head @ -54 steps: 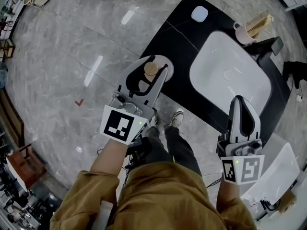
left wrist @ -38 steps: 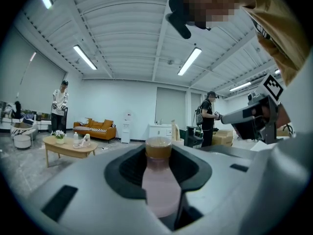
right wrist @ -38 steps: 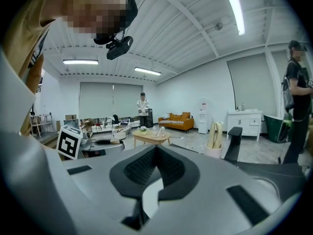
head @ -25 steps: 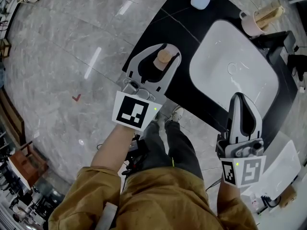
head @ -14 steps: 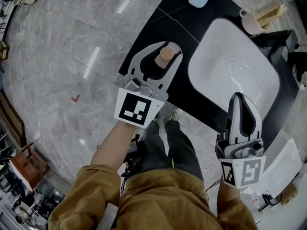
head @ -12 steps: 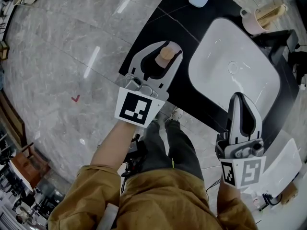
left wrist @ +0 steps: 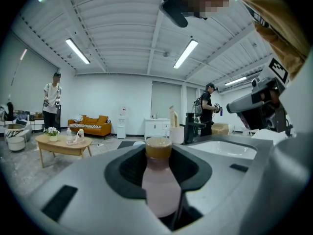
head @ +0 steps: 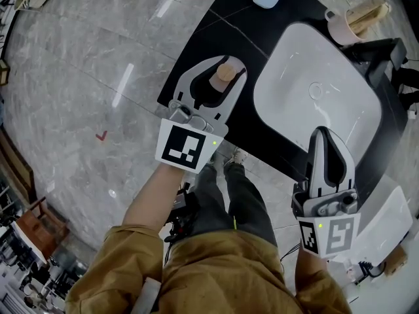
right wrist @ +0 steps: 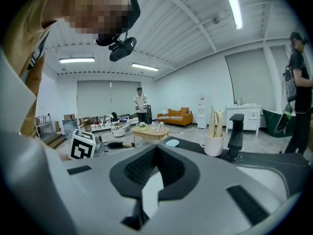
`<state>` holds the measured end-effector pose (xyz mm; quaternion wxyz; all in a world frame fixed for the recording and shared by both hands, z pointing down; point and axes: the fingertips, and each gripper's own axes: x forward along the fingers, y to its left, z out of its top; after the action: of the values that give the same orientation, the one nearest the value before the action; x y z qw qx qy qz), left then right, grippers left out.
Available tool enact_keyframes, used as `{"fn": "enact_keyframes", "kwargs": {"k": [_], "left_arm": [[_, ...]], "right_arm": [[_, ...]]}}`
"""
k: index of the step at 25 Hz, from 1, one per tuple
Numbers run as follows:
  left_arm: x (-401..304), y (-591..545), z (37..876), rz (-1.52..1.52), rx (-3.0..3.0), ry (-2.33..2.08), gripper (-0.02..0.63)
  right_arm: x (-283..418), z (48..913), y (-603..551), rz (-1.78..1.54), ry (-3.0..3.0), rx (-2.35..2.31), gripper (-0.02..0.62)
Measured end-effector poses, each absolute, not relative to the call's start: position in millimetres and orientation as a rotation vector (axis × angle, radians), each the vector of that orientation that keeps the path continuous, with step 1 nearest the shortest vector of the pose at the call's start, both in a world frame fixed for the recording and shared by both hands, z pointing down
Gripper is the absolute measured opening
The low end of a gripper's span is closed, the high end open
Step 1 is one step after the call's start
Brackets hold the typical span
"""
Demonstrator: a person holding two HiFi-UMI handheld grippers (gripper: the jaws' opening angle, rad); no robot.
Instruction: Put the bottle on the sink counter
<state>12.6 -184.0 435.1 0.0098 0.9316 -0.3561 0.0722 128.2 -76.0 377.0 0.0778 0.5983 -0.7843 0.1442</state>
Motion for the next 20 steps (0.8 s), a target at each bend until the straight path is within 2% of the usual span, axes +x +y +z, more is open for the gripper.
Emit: {"fn": "enact_keyframes", "kwargs": {"k": [20], "left_arm": [[17, -192, 450, 0.260, 2.906, -1.098, 0.132]], "right_arm": [[135, 381, -80, 0.440, -2.333, 1.819, 0.003]]}}
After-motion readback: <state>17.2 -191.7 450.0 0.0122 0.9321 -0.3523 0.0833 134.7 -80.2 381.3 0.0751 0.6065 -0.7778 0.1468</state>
